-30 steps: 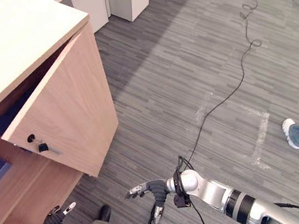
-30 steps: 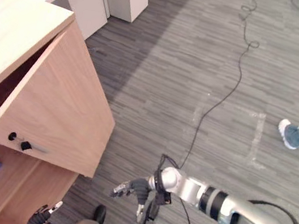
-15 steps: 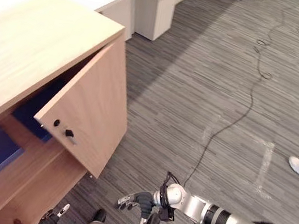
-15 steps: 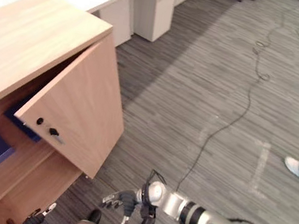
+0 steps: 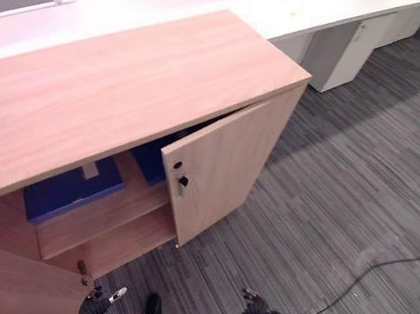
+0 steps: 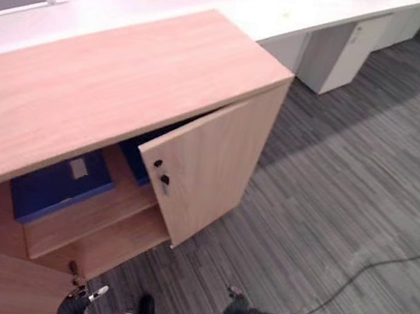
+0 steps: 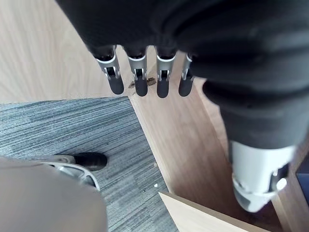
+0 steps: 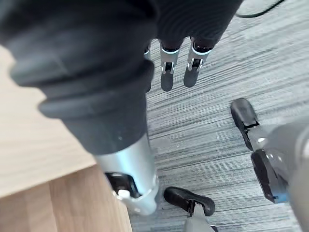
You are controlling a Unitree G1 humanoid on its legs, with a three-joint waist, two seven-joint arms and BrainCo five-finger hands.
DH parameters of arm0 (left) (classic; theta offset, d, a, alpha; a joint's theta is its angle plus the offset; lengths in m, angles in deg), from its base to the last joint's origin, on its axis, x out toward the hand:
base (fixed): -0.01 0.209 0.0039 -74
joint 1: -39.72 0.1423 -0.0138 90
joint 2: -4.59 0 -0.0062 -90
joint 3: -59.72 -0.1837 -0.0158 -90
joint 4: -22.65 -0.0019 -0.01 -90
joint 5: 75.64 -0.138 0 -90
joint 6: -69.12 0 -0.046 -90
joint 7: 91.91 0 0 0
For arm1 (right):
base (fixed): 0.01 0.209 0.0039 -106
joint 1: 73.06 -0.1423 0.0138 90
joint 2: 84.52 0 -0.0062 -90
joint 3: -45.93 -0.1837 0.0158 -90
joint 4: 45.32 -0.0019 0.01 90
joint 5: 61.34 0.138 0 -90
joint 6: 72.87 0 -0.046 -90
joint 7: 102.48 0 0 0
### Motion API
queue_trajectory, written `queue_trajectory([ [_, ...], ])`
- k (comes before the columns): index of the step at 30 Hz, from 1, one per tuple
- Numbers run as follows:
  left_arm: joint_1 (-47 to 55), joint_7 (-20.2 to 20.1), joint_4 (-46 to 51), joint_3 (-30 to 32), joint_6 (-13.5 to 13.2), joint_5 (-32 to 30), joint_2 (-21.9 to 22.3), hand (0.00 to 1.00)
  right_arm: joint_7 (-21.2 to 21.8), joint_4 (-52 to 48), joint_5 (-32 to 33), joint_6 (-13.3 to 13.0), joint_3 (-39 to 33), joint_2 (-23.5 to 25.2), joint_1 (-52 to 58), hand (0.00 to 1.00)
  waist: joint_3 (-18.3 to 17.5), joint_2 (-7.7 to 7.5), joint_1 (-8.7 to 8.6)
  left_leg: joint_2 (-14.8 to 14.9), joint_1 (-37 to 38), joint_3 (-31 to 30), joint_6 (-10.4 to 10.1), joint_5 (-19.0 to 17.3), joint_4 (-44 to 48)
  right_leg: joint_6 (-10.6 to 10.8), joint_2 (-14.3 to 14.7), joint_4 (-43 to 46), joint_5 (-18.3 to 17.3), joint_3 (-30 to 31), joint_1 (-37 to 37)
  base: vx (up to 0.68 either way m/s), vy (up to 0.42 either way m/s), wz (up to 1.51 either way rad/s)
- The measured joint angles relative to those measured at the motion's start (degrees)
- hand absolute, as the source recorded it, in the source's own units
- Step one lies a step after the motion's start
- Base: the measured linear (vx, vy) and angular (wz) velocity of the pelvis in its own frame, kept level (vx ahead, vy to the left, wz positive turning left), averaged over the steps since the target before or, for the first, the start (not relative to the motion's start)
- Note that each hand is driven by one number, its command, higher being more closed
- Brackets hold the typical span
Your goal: Walk over to the cabinet, pick up the folder, carry it to the office cabinet, place the folder inside the office cabinet, then close the office cabinet door
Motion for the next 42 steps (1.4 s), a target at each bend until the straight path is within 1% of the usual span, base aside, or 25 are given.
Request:
queue_trajectory([
  [2, -0.2, 0.0, -1.4, -1.2, 0.1, -0.1, -1.3, 0.00, -1.1, 0.0, 0.2, 0.7, -3.2, 0.9, 2.1, 0.00, -0.3, -0.51, -1.36, -1.5, 0.2, -2.4, 0.1, -0.1, 0.0, 0.1, -1.4, 0.5, -0.1, -0.8, 1.4, 0.16, 0.110, 0.55],
  [6, -0.3, -0.1, -1.9, -2.3, 0.2, -0.1, -1.7, 0.00, -1.7, 0.0, 0.3, 0.9, -6.5, 2.2, 3.0, 0.00, -0.4, -0.63, -1.39, -2.7, 0.6, -3.6, 0.2, -0.1, 0.0, 0.3, -2.8, 1.2, -0.3, -1.2, 2.4, 0.07, 0.089, 0.26],
  [7, -0.3, -0.2, -2.6, -2.8, 0.2, -0.2, -2.0, 0.00, -2.1, -0.1, 0.3, 1.0, -7.1, 2.6, 3.0, 0.00, -0.4, -0.74, -1.58, -3.4, 1.2, -4.8, 0.3, -0.2, -0.3, 1.2, -3.6, 2.1, -1.0, -2.3, 3.4, 0.01, 0.083, 0.44],
  [8, -0.3, -0.2, -3.0, -4.2, 0.2, -0.7, -2.5, 0.00, -2.4, -0.1, 0.3, 1.1, -8.8, 2.8, 3.5, 0.00, -0.9, -1.11, -2.05, -4.3, 1.2, -6.0, 1.5, -0.6, -0.3, 3.2, -5.6, 5.3, -3.0, -3.6, 3.5, 0.01, 0.098, 0.54],
  [9, -0.3, -0.3, -3.0, -4.5, 0.2, -0.9, -2.7, 0.00, -2.6, -0.1, 0.3, 1.2, -9.3, 2.9, 3.9, 0.00, -1.1, -1.17, -2.18, -4.9, 1.4, -6.4, 2.0, -0.8, -0.3, 4.0, -6.8, 7.4, -4.0, -4.1, 3.5, 0.01, 0.108, 0.68],
  [10, -0.1, -0.3, -3.2, -4.6, 0.2, -1.3, -2.7, 0.00, -2.8, -0.1, 0.3, 1.3, -10.8, 2.9, 4.6, 0.00, -1.3, -1.27, -2.45, -6.2, 1.9, -7.8, 2.9, -1.5, -0.3, 3.6, -9.7, 11.9, -6.2, -5.4, 3.6, 0.00, 0.163, 0.72],
  [11, 0.0, -0.3, -3.5, -4.9, 0.2, -1.5, -3.0, 0.00, -3.2, -0.3, 0.4, 1.4, -11.0, 2.6, 5.5, 0.00, -1.3, -1.45, -2.99, -7.6, 2.1, -10.1, 3.9, -2.2, -0.3, 1.4, -12.6, 17.3, -8.0, -5.6, 3.6, -0.02, 0.156, 0.77],
  [12, 0.0, -0.2, -3.6, -5.4, 0.2, -1.7, -3.2, 0.00, -3.3, -0.8, 1.2, 1.4, -11.5, 2.5, 5.7, 0.00, -1.3, -1.46, -3.45, -8.0, 2.2, -11.5, 4.2, -2.3, -0.3, -0.7, -14.2, 20.9, -8.6, -5.3, 3.1, -0.03, 0.189, 0.88],
  [13, 0.1, -0.2, -3.8, -6.7, 0.3, -2.2, -3.8, 0.00, -3.5, -2.1, 2.6, 1.4, -12.2, 2.7, 6.2, 0.00, -1.3, -1.55, -4.42, -8.6, 2.4, -13.7, 4.7, -2.2, -0.3, -4.5, -16.1, 26.5, -8.6, -2.6, 1.7, -0.02, 0.135, 1.08],
  [14, 0.0, -0.1, -4.0, -8.4, 0.3, -2.5, -4.7, 0.00, -3.8, -3.4, 3.2, 1.1, -12.5, 3.2, 6.4, 0.00, -1.2, -1.64, -5.17, -8.4, 2.7, -16.3, 5.5, -1.5, -0.2, -5.1, -15.9, 31.8, -8.9, 6.3, -1.6, -0.01, 0.099, 1.29],
  [15, 0.0, -0.1, -4.1, -8.7, 0.3, -2.6, -5.2, 0.00, -3.9, -3.7, 4.3, 0.7, -12.5, 3.8, 6.5, 0.00, -1.1, -1.48, -5.39, -7.7, 2.5, -18.7, 5.5, -1.4, -0.2, -1.7, -11.9, 31.8, -13.1, 16.5, -3.4, 0.01, 0.017, 1.11],
  [16, -0.2, -0.1, -4.1, -8.8, 0.3, -2.6, -5.4, 0.00, -4.0, -4.0, 4.9, 0.5, -12.5, 4.2, 6.7, 0.00, -1.1, -1.92, -5.44, -7.4, 2.3, -19.9, 5.5, -1.4, -0.2, -0.7, -9.7, 31.2, -14.9, 20.8, -4.2, 0.02, -0.046, 0.87],
  [18, -0.7, -0.1, -4.6, -8.8, 0.2, -3.2, -6.3, 0.00, -4.7, -4.2, 6.5, 0.1, -12.5, 4.9, 7.0, 0.00, -0.7, -2.92, -5.72, -7.1, 1.9, -23.9, 5.6, -1.0, 0.0, 2.5, -3.3, 27.4, -18.1, 32.3, -5.7, 0.02, -0.078, 0.88],
  [19, -0.9, 0.0, -5.2, -8.8, 0.2, -3.6, -6.4, 0.00, -4.9, -4.2, 7.4, 0.0, -12.6, 4.8, 7.6, 0.00, -0.7, -3.07, -5.96, -7.0, 1.8, -25.0, 5.5, -1.0, 0.0, 3.3, -1.4, 25.1, -18.4, 35.0, -5.8, 0.03, -0.112, 0.94],
  [20, -1.1, 0.0, -5.7, -8.8, 0.2, -3.9, -6.5, 0.00, -5.2, -4.1, 8.4, -0.2, -12.8, 4.8, 7.9, 0.00, -1.0, -3.40, -6.23, -7.1, 1.7, -25.2, 5.0, -0.7, -0.2, 3.5, -0.1, 21.3, -18.4, 36.9, -5.6, 0.01, -0.101, 0.69],
  [21, -0.9, 0.0, -5.7, -8.8, 0.2, -3.9, -6.7, 0.00, -5.3, -4.0, 8.7, -0.3, -12.8, 4.9, 8.0, 0.00, -1.2, -3.90, -6.35, -7.5, 1.5, -25.4, 4.7, -0.6, -0.2, 3.6, 0.0, 19.3, -18.2, 37.0, -5.6, 0.00, -0.134, 0.61],
  [22, -0.8, 0.0, -5.8, -8.8, 0.2, -4.2, -7.5, 0.00, -5.4, -3.5, 9.3, -0.5, -12.9, 5.5, 8.4, 0.00, -1.8, -5.56, -6.40, -8.9, 1.5, -26.3, 4.3, -0.7, -0.3, 4.2, -0.3, 16.1, -15.8, 37.3, -5.6, 0.02, -0.180, 0.61],
  [23, -0.7, 0.1, -6.7, -8.8, 0.2, -4.7, -7.1, 0.00, -5.4, -3.4, 9.3, -0.7, -13.2, 5.4, 8.6, 0.00, -2.3, -5.13, -6.89, -8.6, 2.0, -27.1, 3.6, -0.7, -0.3, 5.4, 0.0, 15.5, -15.2, 36.4, -4.8, 0.05, -0.181, 0.48],
  [24, -0.5, 0.1, -6.7, -8.6, 0.1, -4.7, -6.8, 0.00, -5.4, -3.2, 9.3, -0.7, -13.3, 5.2, 8.6, 0.00, -2.6, -4.91, -6.78, -7.9, 1.9, -26.7, 3.2, -0.8, -0.3, 5.2, 0.7, 14.7, -15.1, 36.2, -4.5, 0.08, -0.170, 0.17],
  [25, 0.1, 0.1, -6.9, -8.2, 0.1, -4.6, -6.3, 0.00, -5.3, -2.9, 9.3, -0.7, -13.3, 5.2, 8.6, 0.00, -3.0, -4.21, -6.58, -6.6, 1.9, -26.2, 1.9, -0.8, -0.3, 4.5, 2.1, 12.9, -14.6, 36.1, -4.0, 0.09, -0.145, -0.21],
  [26, 0.3, 0.0, -7.0, -8.0, 0.1, -4.6, -6.1, 0.00, -5.2, -2.8, 9.2, -0.7, -13.7, 5.2, 8.6, 0.00, -3.2, -3.90, -6.63, -5.4, 1.8, -25.8, 1.4, -0.9, -0.3, 3.7, 3.4, 11.1, -13.9, 36.1, -3.4, 0.09, -0.146, -0.24],
  [30, 0.1, -0.1, -8.1, -8.0, 0.1, -4.6, -6.3, 0.00, -5.0, -2.3, 9.3, -0.7, -15.0, 5.3, 8.6, 0.00, -3.4, -3.75, -6.91, -3.3, 1.8, -25.1, 0.0, -1.8, -0.3, 2.4, 6.1, 7.7, -12.8, 35.9, -1.5, 0.10, -0.124, -0.10],
  [32, 0.0, -0.1, -8.8, -8.1, 0.1, -4.7, -6.4, 0.00, -5.0, -2.2, 9.3, -0.8, -15.0, 5.4, 8.5, 0.00, -3.4, -3.73, -7.29, -3.2, 2.1, -24.6, -0.1, -1.7, -0.3, 2.3, 6.5, 6.7, -12.7, 35.4, -0.4, 0.08, -0.054, 0.15],
  [38, -0.4, 0.0, -9.1, -8.6, 0.0, -4.6, -6.6, 0.00, -5.0, -1.7, 9.3, -1.2, -14.7, 5.4, 8.4, 0.00, -3.5, -3.76, -7.31, -3.4, 2.2, -24.4, -0.2, -1.7, -0.3, 2.3, 6.5, 5.4, -12.7, 33.6, 1.2, 0.03, -0.013, 0.15],
  [42, -0.4, 0.0, -9.1, -8.6, 0.0, -4.5, -6.7, 0.00, -5.0, -1.8, 9.3, -1.6, -13.8, 5.5, 8.4, 0.00, -3.4, -3.88, -7.33, -3.4, 2.0, -25.5, -0.4, -1.3, -0.3, 2.3, 6.4, 5.5, -12.7, 32.3, 1.5, -0.05, -0.006, 0.13],
])
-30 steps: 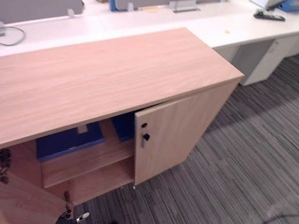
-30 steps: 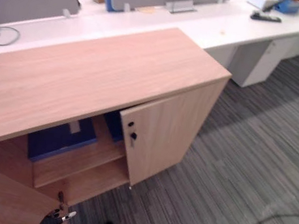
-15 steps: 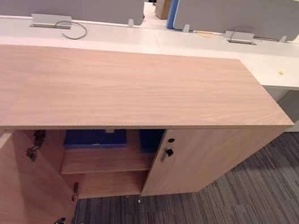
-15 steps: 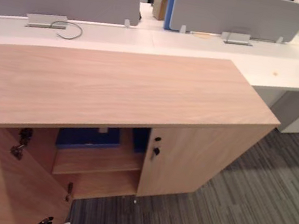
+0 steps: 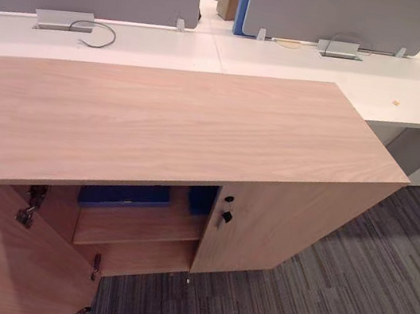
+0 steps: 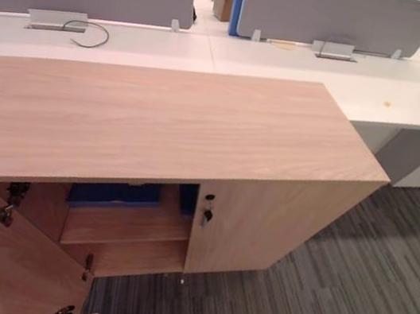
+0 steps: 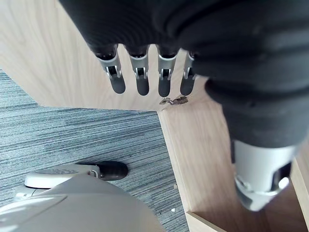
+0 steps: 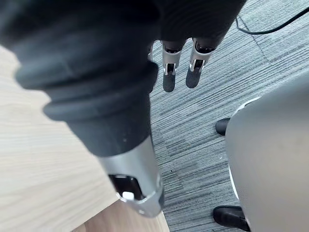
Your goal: Walk over to the cabinet, pick up the folder, carry it to the office cabinet, place the folder inside the office cabinet, then close the office cabinet door
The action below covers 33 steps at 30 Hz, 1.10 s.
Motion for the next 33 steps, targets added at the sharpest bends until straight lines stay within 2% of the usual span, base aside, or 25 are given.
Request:
queue_trajectory([
  [5, 0.0, 0.4, 0.4, 0.6, 0.1, 0.3, 0.0, 0.00, 0.0, -0.2, 0.0, -0.2, 1.9, 0.0, 0.0, 0.00, 0.4, -0.76, 0.18, -0.7, -2.3, -1.9, 0.2, -0.4, 2.7, 0.0, -0.8, -0.4, 0.0, -3.0, 0.6, -0.05, -0.001, 0.30],
  [6, -0.2, 0.5, 1.3, 1.0, 0.2, 0.5, -0.1, 0.00, 0.0, -0.4, 0.0, -0.3, 1.8, 0.0, 0.0, 0.00, 1.0, -1.07, 0.01, -1.0, -5.7, -0.2, 0.4, -3.1, 8.6, 0.0, -1.4, -0.2, 0.4, -4.5, 0.7, 0.00, 0.047, 0.54],
  [7, -0.4, 0.6, 1.8, 1.6, 0.2, 0.9, 0.0, 0.00, 0.0, -0.5, 0.0, -0.3, 1.6, 0.1, 0.0, 0.00, 1.3, -1.08, 0.00, 0.3, -8.9, 6.1, 1.1, -6.2, 15.2, 0.0, -1.6, -0.1, 0.5, -5.6, 1.1, 0.01, 0.069, 0.65],
  [8, -0.5, 0.6, 2.3, 2.2, 0.3, 1.2, 0.3, 0.00, 0.0, -0.5, 0.0, -0.3, 1.2, -0.1, -0.2, 0.00, 2.0, -0.52, 0.17, 2.9, -11.3, 13.9, 1.5, -9.3, 22.7, 0.2, -1.1, 0.1, 0.3, -6.6, 2.6, 0.00, 0.069, 0.45],
  [10, 0.2, 0.6, 3.0, 2.5, 0.3, 1.8, 0.3, 0.00, 0.0, -0.5, 0.0, -0.2, 1.3, -0.1, -0.2, 0.00, 2.8, -0.17, 1.19, 3.3, -11.9, 16.2, 1.9, -11.0, 25.9, 1.0, -1.1, 0.5, -0.4, -6.8, 3.6, 0.01, 0.119, 0.23],
  [12, 0.2, 0.5, 3.6, 2.5, 0.3, 2.3, -0.1, 0.00, 0.0, -0.5, 0.0, -0.2, 1.3, 0.2, -0.2, 0.00, 3.1, -1.02, 1.62, 1.4, -11.4, 16.4, 2.8, -10.0, 22.9, 1.4, -2.7, 1.5, -0.8, -6.7, 2.1, -0.01, 0.130, 0.11],
  [14, 0.6, 0.5, 3.6, 2.6, 0.5, 2.5, 0.2, 0.00, 0.0, -0.6, 0.0, -0.2, 1.1, 0.0, -0.2, 0.00, 2.8, -1.15, 1.46, -1.4, -10.5, 16.6, 4.1, -7.0, 16.5, 1.5, -4.8, 1.6, -1.1, -6.1, -0.1, -0.02, 0.144, 0.08],
  [15, 0.7, 0.5, 3.6, 2.7, 0.5, 2.6, 0.4, 0.00, 0.0, -0.7, 0.0, -0.2, 1.0, -0.1, -0.2, 0.00, 2.9, -1.05, 1.43, -1.9, -10.2, 16.5, 4.4, -6.5, 15.3, 1.5, -5.1, 1.5, -1.1, -6.1, -0.3, -0.01, 0.081, 0.11],
  [20, 1.3, 0.5, 3.5, 5.1, 0.6, 3.0, 1.2, 0.00, 0.0, -0.9, 0.0, -0.2, 0.8, 0.2, 0.0, 0.00, 2.6, -1.08, 1.37, -4.8, -2.9, 15.9, 4.6, 1.1, 0.0, 0.7, -5.8, 0.1, -1.4, -5.7, 0.6, 0.05, 0.038, 0.08],
  [26, 1.4, 0.4, 3.3, 5.1, 0.6, 3.2, 1.2, 0.00, 0.0, -0.7, -0.1, -0.2, 0.7, 0.8, 0.0, 0.00, 2.4, -1.21, 1.45, -5.3, -1.8, 14.5, 4.7, 0.6, 0.0, 0.5, -5.6, -0.9, -1.4, -6.3, 3.0, 0.06, -0.035, 0.10],
  [28, 1.5, 0.4, 3.4, 5.0, 0.6, 3.2, 1.1, 0.00, 0.0, -0.7, -0.3, -0.1, 0.3, 1.1, 0.0, 0.00, 2.4, -1.37, 1.48, -5.9, -1.7, 13.5, 5.0, 0.1, 0.1, -0.3, -6.0, -1.1, -2.0, -7.9, 3.9, 0.05, -0.070, 0.31],
  [29, 1.7, 0.4, 3.5, 5.0, 0.6, 3.3, 1.3, 0.00, 0.0, -0.6, -0.7, -0.1, -0.9, 1.0, 0.1, 0.00, 2.3, -1.64, 1.55, -6.4, -1.6, 13.0, 5.6, -0.8, 0.3, -0.8, -6.8, -0.1, -2.4, -8.6, 4.0, 0.07, -0.026, 0.29],
  [30, 1.7, 0.4, 3.5, 5.0, 0.4, 3.3, 1.8, 0.00, 0.0, -0.9, -1.2, 0.2, -1.6, 0.6, 0.1, 0.00, 2.5, -0.77, 1.38, -6.9, -1.3, 10.5, 6.2, -1.2, 0.7, -0.9, -7.0, 4.5, -2.9, -9.2, 3.4, 0.07, 0.008, 0.37],
  [31, 1.9, 0.4, 3.3, 4.9, 0.5, 3.2, 2.3, 0.00, 0.0, -2.1, -1.3, 0.3, -1.6, 0.2, 0.2, 0.00, 2.8, 0.26, 0.80, -6.4, -0.8, 9.3, 6.1, -1.2, 1.4, -1.3, -7.4, 11.4, -3.2, -9.2, 1.4, 0.06, 0.061, 0.62],
  [32, 1.8, 0.4, 3.5, 4.7, 0.5, 3.0, 2.4, 0.00, 0.0, -4.5, -1.3, 0.3, -1.7, 0.1, 0.7, 0.00, 3.2, 1.06, 0.35, -5.8, -0.5, 6.8, 6.6, -2.4, 3.7, -2.7, -8.6, 25.5, -2.6, -7.1, -4.0, 0.03, 0.059, 0.70],
  [33, 1.3, 0.4, 3.5, 4.7, 0.5, 2.9, 2.3, 0.00, 0.0, -5.9, -1.4, 0.2, -2.0, 0.0, 1.1, 0.00, 3.2, 1.66, 0.16, -5.2, -0.5, 5.5, 6.7, -3.3, 5.2, -4.8, -8.8, 32.6, -4.2, -3.7, -7.7, 0.04, 0.042, 1.12],
])
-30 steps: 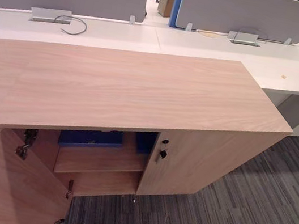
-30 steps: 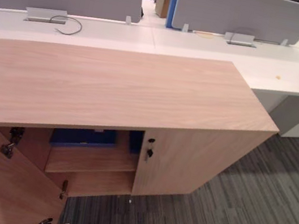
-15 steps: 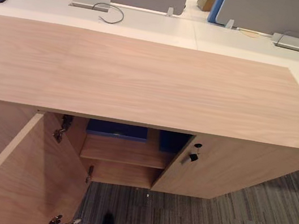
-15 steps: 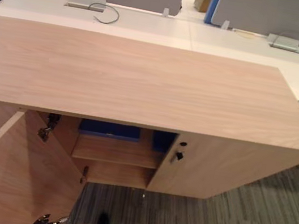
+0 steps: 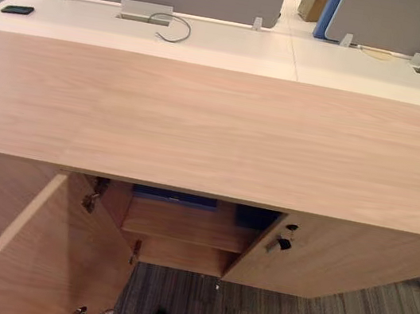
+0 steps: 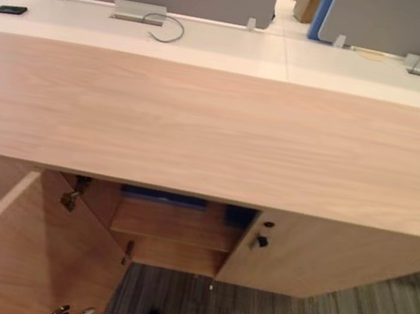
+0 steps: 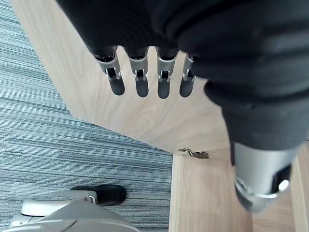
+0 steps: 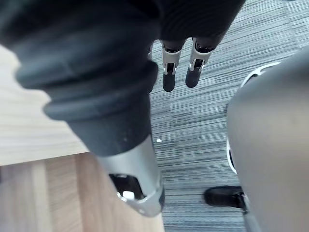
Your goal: Walk over to the cabinet, pick up the folder, carry it to the office cabinet, place the folder inside the office cabinet, then close the office cabinet door
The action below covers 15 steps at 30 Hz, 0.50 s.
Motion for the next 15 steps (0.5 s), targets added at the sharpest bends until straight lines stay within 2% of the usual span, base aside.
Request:
queue_trajectory([
  [1, -0.7, 0.0, 0.1, 0.0, 0.1, -0.2, -0.1, 0.00, 0.0, -2.8, -0.1, 0.0, 0.0, 0.6, 1.5, 0.00, -0.1, -0.28, -0.02, 0.0, -0.7, -3.0, 0.0, -1.2, 2.5, 0.5, 1.0, 4.2, -2.5, 4.8, -3.1, 0.04, -0.002, 1.20],
  [2, -0.9, 0.1, 0.3, 0.2, 0.0, -0.3, -0.1, 0.00, 0.0, -3.7, -0.3, -0.1, -0.1, 1.0, 2.3, 0.00, -0.3, -0.60, 0.06, -0.2, -0.6, -4.8, -0.2, -1.5, 3.0, 1.3, 2.5, 3.5, -3.3, 8.7, -4.2, 0.05, -0.023, 1.34],
  [4, -1.5, 0.2, 0.4, 2.1, -0.1, -0.7, 0.1, 0.00, 0.0, -3.8, -0.6, -0.3, -0.7, 1.7, 2.6, 0.00, -0.9, -1.38, 0.11, -1.1, -0.4, -8.2, -0.4, -2.4, 3.0, 3.8, 5.0, -4.6, -4.4, 18.5, -4.6, 0.03, -0.084, 1.18],
  [6, -1.4, 0.2, 0.6, 3.4, -0.1, -1.0, 0.4, 0.00, 0.1, -3.6, -0.5, -0.3, -0.7, 2.2, 3.2, 0.00, -1.8, -2.32, 0.39, -1.2, -0.6, -7.3, -0.2, -2.9, 2.5, 6.7, 4.5, -14.2, -1.7, 18.8, -3.8, 0.05, -0.131, 0.80],
  [7, -1.1, 0.3, 0.6, 5.3, -0.1, -1.0, 0.4, 0.00, 0.1, -3.2, -0.5, -0.3, -0.7, 2.8, 3.5, 0.00, -2.5, -3.50, 0.64, -1.6, -1.0, -6.6, -0.6, -3.6, 2.6, 6.9, 3.8, -19.2, 4.7, 17.4, -3.5, 0.16, -0.236, 0.23],
  [8, -1.0, 0.7, 0.5, 7.0, 0.0, -1.0, 1.1, 0.00, 0.4, -2.7, -0.6, -0.3, -0.7, 2.9, 3.7, 0.00, -3.3, -3.60, 1.12, -0.7, -1.2, -5.7, -1.4, -4.5, 2.7, 7.4, 3.9, -21.4, 4.2, 16.0, -2.6, 0.17, -0.244, 0.05],
  [11, -1.0, 0.7, 0.3, 8.6, -0.1, -0.9, 1.9, 0.00, 0.4, -2.5, -0.7, -0.3, -0.7, 2.7, 3.9, 0.00, -4.3, -3.04, 1.14, 1.7, -1.6, -3.6, -3.4, -5.1, 2.5, 7.4, 5.6, -25.2, 4.2, 15.0, -1.3, 0.16, -0.187, -0.10],
  [15, -1.6, 0.7, -0.4, 7.5, -0.8, -0.8, 2.7, 0.00, 0.4, -0.3, -0.2, -0.4, -0.8, 2.3, 3.8, 0.00, -6.5, -2.68, 0.81, 2.9, 0.4, -4.6, -4.2, -3.7, 0.1, 6.9, 6.6, -28.7, 4.5, 13.3, 1.5, 0.16, -0.076, 0.18],
])
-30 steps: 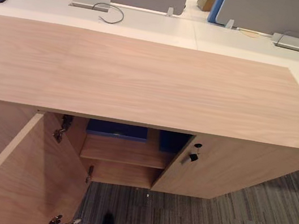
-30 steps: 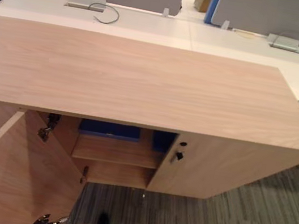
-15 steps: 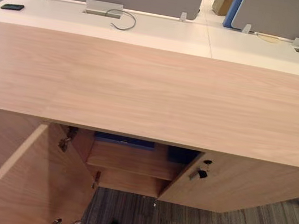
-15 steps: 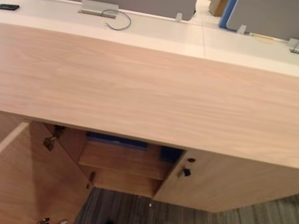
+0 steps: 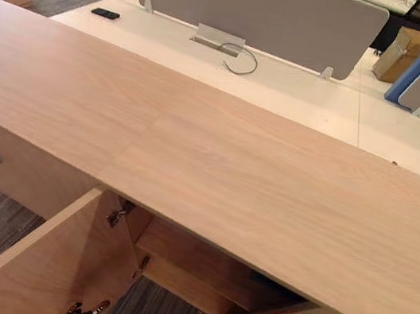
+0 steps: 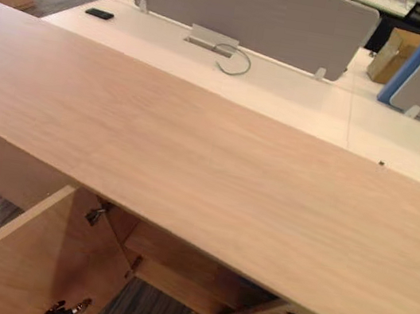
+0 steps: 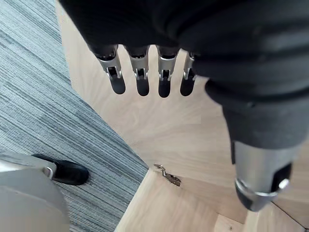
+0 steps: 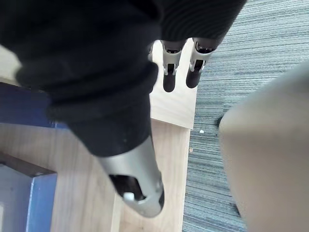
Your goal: Walk over to the cabinet, pick up the folder, carry it to the office cabinet, place the folder inside the office cabinet, then close the office cabinet door
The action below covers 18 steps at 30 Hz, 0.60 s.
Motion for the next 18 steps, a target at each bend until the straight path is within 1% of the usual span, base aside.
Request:
queue_trajectory([
  [3, -0.9, 0.0, -0.7, -3.5, -0.4, 0.1, 1.4, 0.00, 0.0, 2.7, 1.4, 0.0, -0.4, -0.5, -0.6, 0.00, -1.4, -0.02, 0.12, 0.0, 0.0, -0.5, 0.1, 0.1, -0.5, -0.5, 0.3, -1.0, 0.3, -0.1, 0.3, 0.09, 0.003, 0.08],
  [6, -1.4, -0.1, -1.5, -5.0, -0.4, -0.1, 0.8, 0.00, 0.0, 3.5, 1.6, -0.2, -0.2, -0.8, -1.1, 0.00, -1.4, -0.03, -0.30, -0.1, 0.0, -0.6, 0.2, 0.3, -0.9, -0.8, 0.4, -2.0, 0.7, -0.2, 0.6, -0.01, 0.004, 0.01],
  [9, -1.6, 0.0, -2.1, -6.4, -0.4, -0.2, 0.3, 0.00, 0.0, 3.7, 1.6, -0.6, 0.2, -0.9, -1.3, 0.00, -1.3, -0.08, -0.78, -0.3, 0.1, -1.8, 0.2, 1.6, -2.1, -0.8, 0.2, -2.5, 0.7, -0.8, 0.8, -0.06, -0.002, 0.16],
  [11, -1.8, 0.0, -2.1, -7.4, -0.4, -0.2, 0.0, 0.00, 0.0, 3.8, 1.6, -0.8, 0.2, -1.0, -1.3, 0.00, -1.2, -0.17, -1.04, -0.2, 0.1, -3.4, 0.1, 3.5, -4.2, -0.9, 0.2, -2.6, 0.7, -2.0, 0.8, -0.09, -0.016, 0.33],
  [13, -1.9, 0.0, -1.9, -8.0, -0.4, -0.1, -0.2, 0.00, 0.0, 4.0, 1.5, -0.8, 0.2, -1.2, -1.5, 0.00, -0.8, -0.24, -1.05, -0.3, -0.1, -4.5, -0.1, 4.6, -4.8, -0.9, 0.0, -2.6, 0.6, -3.3, 0.8, -0.11, -0.020, 0.32],
  [15, -2.0, 0.0, -1.9, -8.4, -0.4, -0.1, -0.3, 0.00, 0.0, 4.0, 1.5, -0.8, 0.3, -1.2, -1.5, 0.00, -0.6, -0.21, -1.13, -0.7, 0.0, -5.6, 0.0, 5.1, -4.9, -1.2, -0.1, -2.5, 0.4, -4.0, 0.9, -0.13, -0.011, 0.27],
  [18, -2.4, 0.0, -1.9, -9.5, -0.4, -0.1, -0.6, 0.00, 0.1, 4.0, 1.4, -0.8, 2.6, -1.7, -1.8, 0.00, 0.1, -0.04, -1.18, -0.9, -0.1, -7.1, -0.4, 5.9, -5.1, -1.1, -0.2, -2.7, 0.0, -5.2, 1.6, -0.12, -0.010, 0.27],
])
